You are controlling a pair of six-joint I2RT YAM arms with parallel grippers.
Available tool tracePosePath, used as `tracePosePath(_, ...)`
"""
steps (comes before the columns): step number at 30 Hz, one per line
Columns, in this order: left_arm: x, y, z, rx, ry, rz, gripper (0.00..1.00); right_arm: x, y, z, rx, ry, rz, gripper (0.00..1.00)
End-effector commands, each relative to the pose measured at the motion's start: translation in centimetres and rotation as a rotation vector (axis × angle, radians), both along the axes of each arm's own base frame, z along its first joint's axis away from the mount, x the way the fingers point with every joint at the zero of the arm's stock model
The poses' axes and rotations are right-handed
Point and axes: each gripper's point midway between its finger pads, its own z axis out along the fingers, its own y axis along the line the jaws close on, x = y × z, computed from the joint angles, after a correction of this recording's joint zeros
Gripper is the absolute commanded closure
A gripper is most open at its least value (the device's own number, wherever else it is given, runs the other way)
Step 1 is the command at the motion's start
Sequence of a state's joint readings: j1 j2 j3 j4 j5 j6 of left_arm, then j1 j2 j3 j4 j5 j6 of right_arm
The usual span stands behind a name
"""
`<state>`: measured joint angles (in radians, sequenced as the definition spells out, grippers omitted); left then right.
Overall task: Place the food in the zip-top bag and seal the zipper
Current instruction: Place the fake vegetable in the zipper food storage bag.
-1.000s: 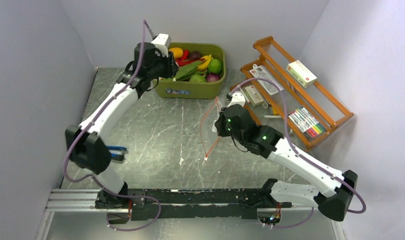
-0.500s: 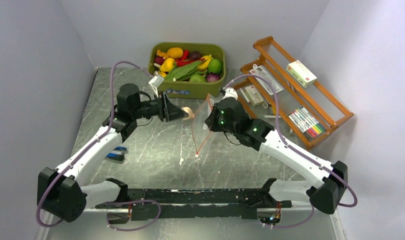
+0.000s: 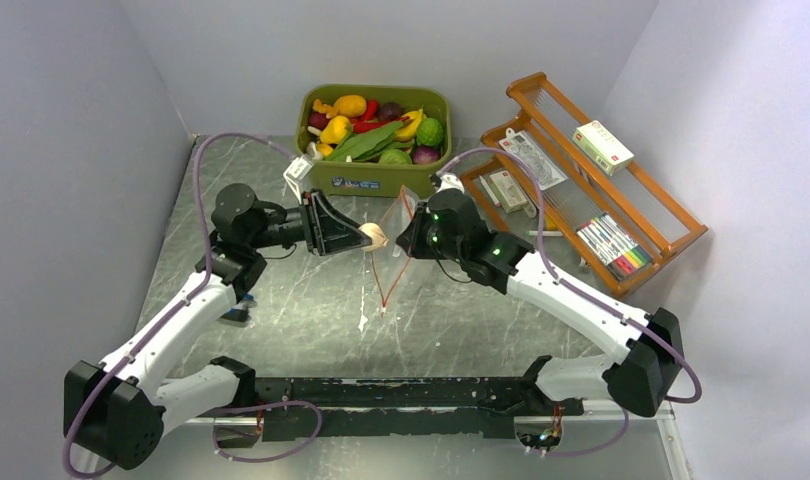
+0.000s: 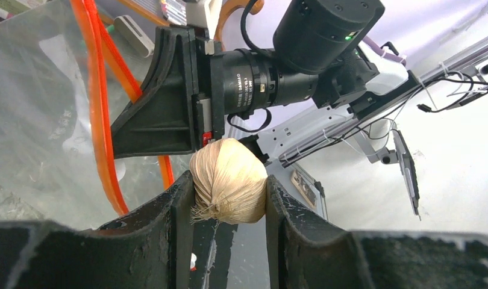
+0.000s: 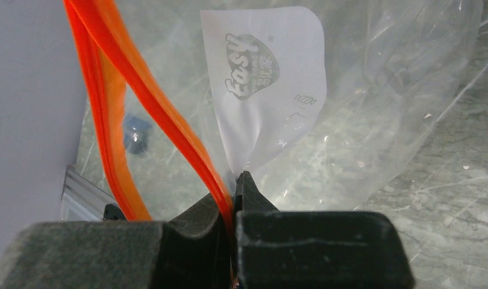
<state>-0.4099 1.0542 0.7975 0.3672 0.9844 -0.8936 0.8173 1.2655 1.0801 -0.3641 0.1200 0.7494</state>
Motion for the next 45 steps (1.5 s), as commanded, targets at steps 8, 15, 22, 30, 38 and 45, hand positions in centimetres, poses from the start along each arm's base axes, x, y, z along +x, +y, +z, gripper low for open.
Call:
tracePosePath(8,1.3,-0.9,-4.5,-0.003,-0.007,-0.009,0.77,-0.1,1.7,4.9,0.153,-0.073,0.057,1.0)
tracePosePath(15,5.2,-0.3,-8.0,0.208,-0.009,0.204,0.76,-1.0,1.4,7.3,0.174,-0.124,0.104,1.0)
tracePosePath(22,6.5,0.0,-8.4,0.355,-0.048,0.334,0.74,-1.7,3.4,5.9,0.184,-0.069,0.205,1.0)
tracePosePath(30,6.0,0.6,-6.6,0.47,-0.036,0.417,0.73,-0.6,4.6,6.0,0.223,-0.058,0.182,1.0)
tracePosePath(38,4.4,1.8,-5.3,0.499,0.009,0.423,0.43,0.3,4.8,5.6,0.311,-0.033,0.108,1.0)
tracePosePath(45,2.2,1.1,-3.1,0.414,-0.01,0.332,0.35,0.5,4.5,5.2,0.345,-0.023,0.107,1.0)
